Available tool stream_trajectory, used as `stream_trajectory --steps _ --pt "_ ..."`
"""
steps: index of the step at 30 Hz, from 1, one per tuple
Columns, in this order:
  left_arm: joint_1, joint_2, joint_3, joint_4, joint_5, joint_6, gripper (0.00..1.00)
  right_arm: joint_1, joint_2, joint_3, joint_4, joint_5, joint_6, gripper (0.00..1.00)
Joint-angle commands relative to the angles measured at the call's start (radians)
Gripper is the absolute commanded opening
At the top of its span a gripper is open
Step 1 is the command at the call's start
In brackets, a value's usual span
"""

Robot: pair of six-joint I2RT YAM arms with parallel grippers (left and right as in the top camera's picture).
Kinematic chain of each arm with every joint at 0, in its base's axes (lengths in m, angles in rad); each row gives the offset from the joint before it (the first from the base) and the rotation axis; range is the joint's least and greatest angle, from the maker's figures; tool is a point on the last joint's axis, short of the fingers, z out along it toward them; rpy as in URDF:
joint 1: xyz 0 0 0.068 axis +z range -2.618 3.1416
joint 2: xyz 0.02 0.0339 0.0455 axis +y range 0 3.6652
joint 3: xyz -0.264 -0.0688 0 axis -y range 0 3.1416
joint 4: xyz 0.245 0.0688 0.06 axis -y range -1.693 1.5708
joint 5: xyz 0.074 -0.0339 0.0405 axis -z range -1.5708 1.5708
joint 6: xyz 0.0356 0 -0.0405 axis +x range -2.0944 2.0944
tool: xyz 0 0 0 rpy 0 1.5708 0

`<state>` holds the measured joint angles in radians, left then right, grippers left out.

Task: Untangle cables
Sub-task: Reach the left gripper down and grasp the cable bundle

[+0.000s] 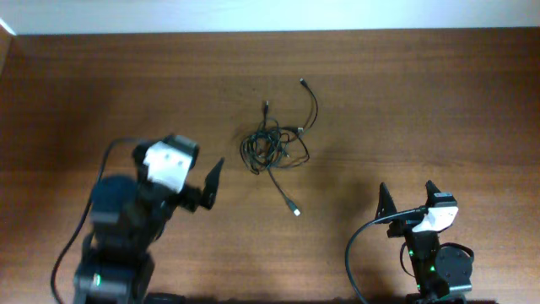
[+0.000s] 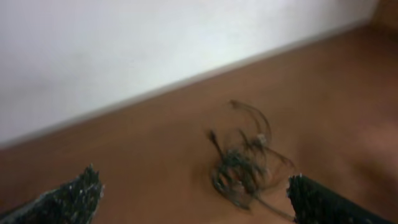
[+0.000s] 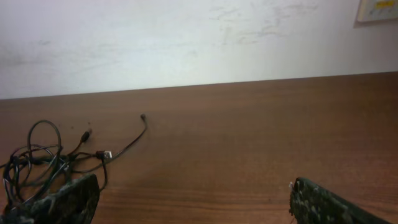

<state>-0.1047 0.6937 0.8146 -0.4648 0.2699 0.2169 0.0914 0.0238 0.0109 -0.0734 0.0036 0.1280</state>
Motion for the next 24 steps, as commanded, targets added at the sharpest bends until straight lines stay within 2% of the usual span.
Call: stream_trajectory --steps 1,5,7,9,12,13,14,17,19,22,24 --pt "-0.112 0.374 0.275 -0.127 -0.002 -0.006 0.99 -0.007 -0.003 -0.005 -0.006 0.009 0.001 0.99" --pt "-0.223 0.837 0.682 -0.389 -0.030 -0.006 0.99 -0.007 -0.003 -0.005 -0.006 0.008 0.001 0.99" --pt "-0.230 1.044 0.719 -0.300 -0.023 -0.006 0.99 -0.007 -0.003 -0.005 -0.006 0.008 0.000 0.99" --pt "-0.230 1.122 0.719 -0.234 -0.027 -0.006 0.96 -0.007 -0.003 -0.005 -0.006 0.008 0.001 0.99" --pt "-0.230 1.236 0.719 -0.105 -0.031 -0.006 0.85 -0.007 -0.003 -0.005 -0.007 0.008 0.001 0.99" --pt "-0.230 1.271 0.719 -0.075 -0.031 0.001 0.78 -0.007 -0.003 -0.005 -0.007 0.008 0.001 0.99" --pt "-0.230 1.289 0.719 -0.076 -0.031 0.025 0.71 -0.007 -0.003 -0.005 -0.006 0.008 0.001 0.99" --pt "-0.230 1.317 0.719 -0.113 -0.031 0.123 0.61 -0.007 -0.003 -0.005 -0.006 0.009 0.001 0.99" --pt "-0.228 1.338 0.719 -0.127 -0.031 0.130 0.56 -0.007 -0.003 -0.005 -0.006 0.009 0.001 0.99" --pt "-0.228 1.367 0.718 -0.146 -0.031 0.130 0.40 -0.007 -0.003 -0.005 -0.006 0.009 0.001 0.99" --pt "-0.228 1.369 0.718 -0.142 -0.032 0.130 0.23 -0.007 -0.003 -0.005 -0.006 0.008 0.001 0.99"
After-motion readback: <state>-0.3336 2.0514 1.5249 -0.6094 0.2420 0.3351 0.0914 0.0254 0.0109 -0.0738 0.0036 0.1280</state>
